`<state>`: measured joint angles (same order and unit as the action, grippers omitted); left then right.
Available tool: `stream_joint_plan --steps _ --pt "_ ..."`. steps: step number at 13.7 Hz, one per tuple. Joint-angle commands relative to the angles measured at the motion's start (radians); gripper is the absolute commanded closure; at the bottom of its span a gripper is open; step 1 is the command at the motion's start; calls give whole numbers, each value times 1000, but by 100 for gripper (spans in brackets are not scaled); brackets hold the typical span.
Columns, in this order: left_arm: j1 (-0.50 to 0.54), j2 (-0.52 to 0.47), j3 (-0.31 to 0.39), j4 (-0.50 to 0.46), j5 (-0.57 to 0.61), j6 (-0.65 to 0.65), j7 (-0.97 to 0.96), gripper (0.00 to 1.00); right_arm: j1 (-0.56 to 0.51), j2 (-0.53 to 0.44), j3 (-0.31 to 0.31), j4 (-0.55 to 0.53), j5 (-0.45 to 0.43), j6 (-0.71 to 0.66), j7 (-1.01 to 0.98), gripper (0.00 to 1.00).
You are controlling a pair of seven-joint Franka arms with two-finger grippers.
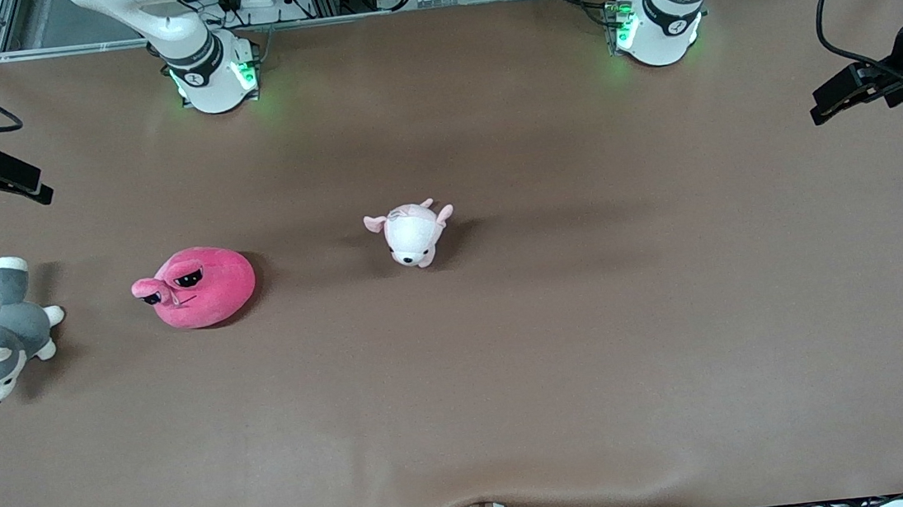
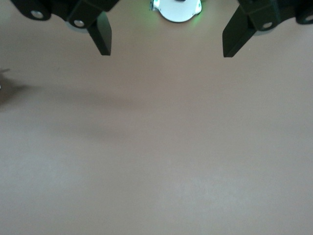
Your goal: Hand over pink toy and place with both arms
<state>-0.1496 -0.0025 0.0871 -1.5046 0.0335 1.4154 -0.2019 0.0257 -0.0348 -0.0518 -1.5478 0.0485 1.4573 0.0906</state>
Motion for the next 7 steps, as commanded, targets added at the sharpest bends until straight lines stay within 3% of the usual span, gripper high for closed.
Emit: stream_joint_plan --steps 1,7 --pt "16 -21 -3 -17 22 -16 9 0 16 -17 0 -9 -13 3 3 0" --pt "13 -22 -4 3 23 -18 4 0 26 -16 1 -9 -15 11 3 0"
